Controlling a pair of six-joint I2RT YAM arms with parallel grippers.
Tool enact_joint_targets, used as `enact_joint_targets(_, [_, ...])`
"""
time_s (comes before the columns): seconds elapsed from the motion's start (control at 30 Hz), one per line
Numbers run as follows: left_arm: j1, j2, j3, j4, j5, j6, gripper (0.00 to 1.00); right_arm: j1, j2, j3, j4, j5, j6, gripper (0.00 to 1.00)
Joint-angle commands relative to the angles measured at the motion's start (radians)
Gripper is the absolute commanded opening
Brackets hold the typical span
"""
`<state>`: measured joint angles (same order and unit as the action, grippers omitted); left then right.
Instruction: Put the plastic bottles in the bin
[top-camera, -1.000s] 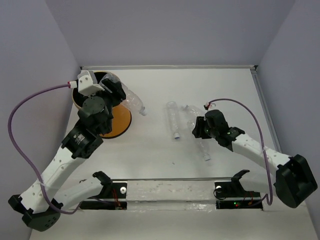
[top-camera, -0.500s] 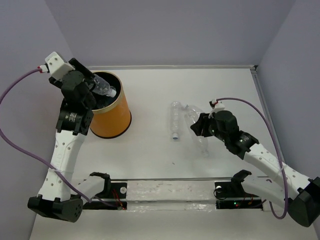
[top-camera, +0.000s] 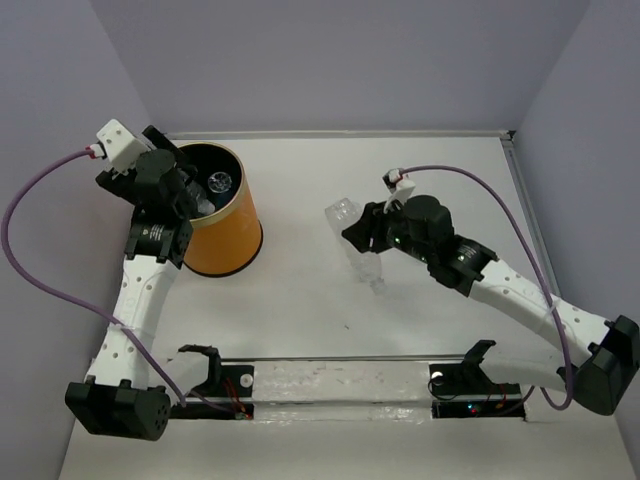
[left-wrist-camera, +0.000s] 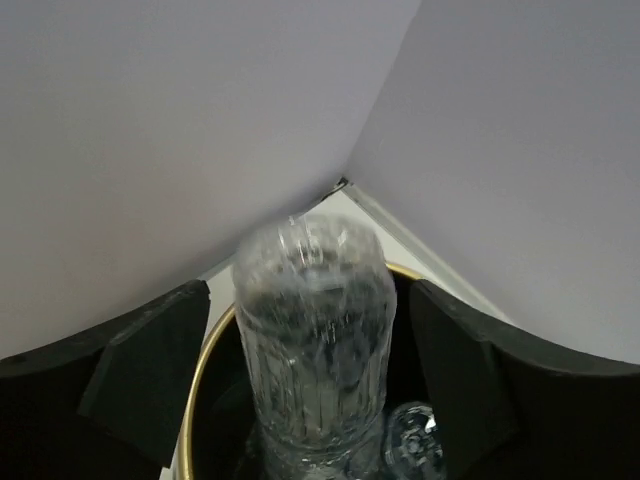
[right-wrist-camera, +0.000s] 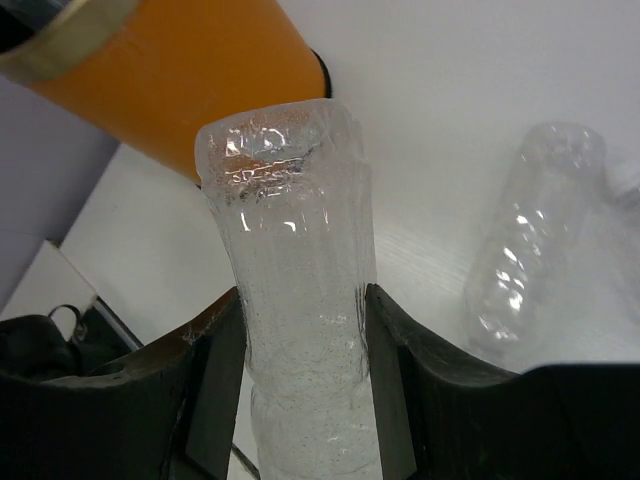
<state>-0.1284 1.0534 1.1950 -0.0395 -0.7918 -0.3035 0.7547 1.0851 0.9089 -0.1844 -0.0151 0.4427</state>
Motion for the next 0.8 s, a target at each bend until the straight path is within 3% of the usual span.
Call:
enact_joint_targets(0.0, [0.004, -0.107, -0.087, 0.110, -0.006, -0.006, 0.99, 0.057, 0.126, 0.252, 0.170, -0.006, -0.038, 0.41])
enact_joint_targets(0.4, [0.009, -0.319, -0.146, 0.151, 0.425, -0.109, 0.99, 0.130, 0.637, 0.878, 0.425, -0.011, -0.067, 0.40])
enact_joint_targets(0.57, [0.009, -0.378, -0.173, 0.176, 0.485, -0.131, 0.99, 0.152, 0.856, 1.146, 0.517, -0.034, -0.131, 0.40])
enact_joint_targets(0.7, [-0.014, -0.382, -0.156, 0.159, 0.494, -0.125, 0.99, 0.161, 1.117, 1.500, 0.530, -0.043, -0.156, 0.40])
enact_joint_targets(0.77, [-0.023, -0.385, -0.152, 0.153, 0.497, -0.126, 0.99, 0.161, 1.197, 1.593, 0.548, -0.026, -0.162, 0.40])
